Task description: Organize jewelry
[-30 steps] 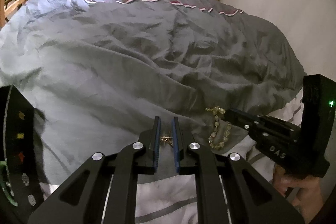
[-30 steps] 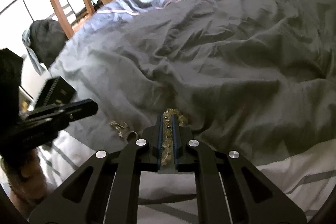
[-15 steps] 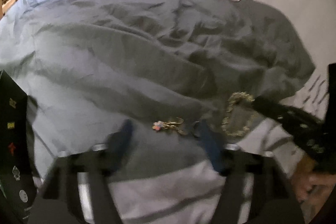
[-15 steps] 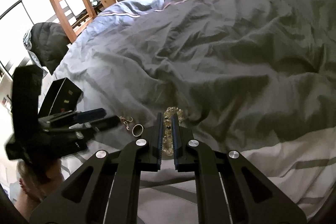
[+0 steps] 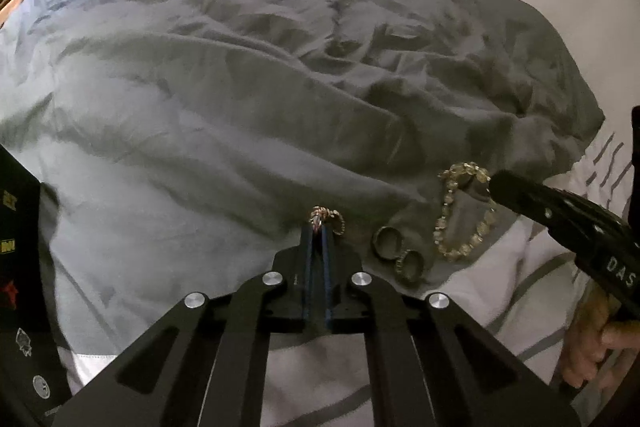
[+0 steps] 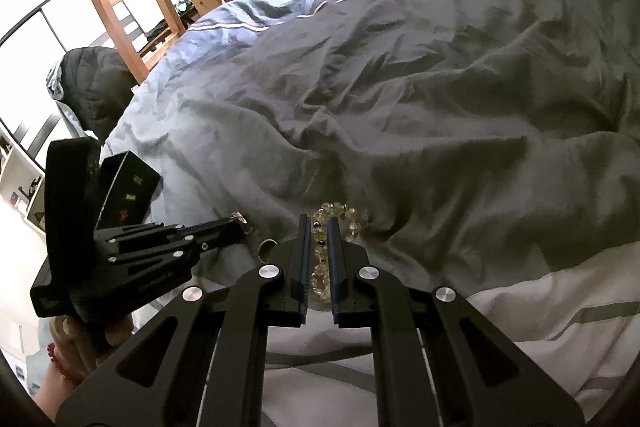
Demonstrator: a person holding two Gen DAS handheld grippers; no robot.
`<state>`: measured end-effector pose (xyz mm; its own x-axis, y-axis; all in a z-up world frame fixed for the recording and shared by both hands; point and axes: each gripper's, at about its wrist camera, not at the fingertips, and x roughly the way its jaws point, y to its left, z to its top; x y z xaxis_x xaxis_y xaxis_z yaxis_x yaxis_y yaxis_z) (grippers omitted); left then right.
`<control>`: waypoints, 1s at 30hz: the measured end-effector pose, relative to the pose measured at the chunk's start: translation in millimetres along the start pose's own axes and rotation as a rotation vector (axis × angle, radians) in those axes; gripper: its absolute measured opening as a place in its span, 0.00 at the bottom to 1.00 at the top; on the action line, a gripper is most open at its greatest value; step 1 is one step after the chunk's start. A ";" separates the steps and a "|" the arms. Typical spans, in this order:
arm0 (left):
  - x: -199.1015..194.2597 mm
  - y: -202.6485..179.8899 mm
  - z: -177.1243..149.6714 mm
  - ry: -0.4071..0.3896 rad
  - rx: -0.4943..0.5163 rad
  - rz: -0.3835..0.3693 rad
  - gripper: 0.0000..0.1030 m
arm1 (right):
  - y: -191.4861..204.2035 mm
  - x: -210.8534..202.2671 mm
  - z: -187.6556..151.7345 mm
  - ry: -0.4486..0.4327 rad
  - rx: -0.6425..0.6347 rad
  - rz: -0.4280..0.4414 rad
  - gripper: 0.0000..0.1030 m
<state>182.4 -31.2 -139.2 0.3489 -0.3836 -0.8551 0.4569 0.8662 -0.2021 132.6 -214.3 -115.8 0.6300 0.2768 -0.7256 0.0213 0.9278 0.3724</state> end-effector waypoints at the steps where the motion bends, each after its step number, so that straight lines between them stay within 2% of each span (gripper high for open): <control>1: -3.2 -0.8 -1.1 -0.005 -0.001 0.000 0.04 | 0.1 -1.3 0.0 -0.002 0.004 0.002 0.09; 9: -19.1 -2.9 -4.5 -0.038 -0.024 -0.008 0.04 | 3.0 -11.3 -4.1 -0.006 -0.005 0.006 0.09; 17: -0.5 -2.3 -1.4 -0.002 -0.008 -0.010 0.04 | 3.1 -7.7 -6.3 0.007 -0.008 0.000 0.09; 24: -12.7 7.4 2.3 -0.045 -0.056 -0.028 0.04 | 1.8 -7.0 -5.5 0.004 -0.001 0.000 0.09; 27: -19.4 7.2 2.9 -0.065 -0.058 -0.055 0.04 | 1.8 -6.7 -6.0 0.006 0.000 0.005 0.09; 30: -24.6 5.2 3.4 -0.079 -0.051 -0.049 0.04 | 1.7 -6.6 -6.1 0.007 0.001 0.005 0.09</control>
<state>179.0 -18.3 -117.6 0.3920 -0.4481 -0.8035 0.4331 0.8604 -0.2685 123.8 -213.0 -114.0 0.6243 0.2837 -0.7278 0.0184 0.9261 0.3768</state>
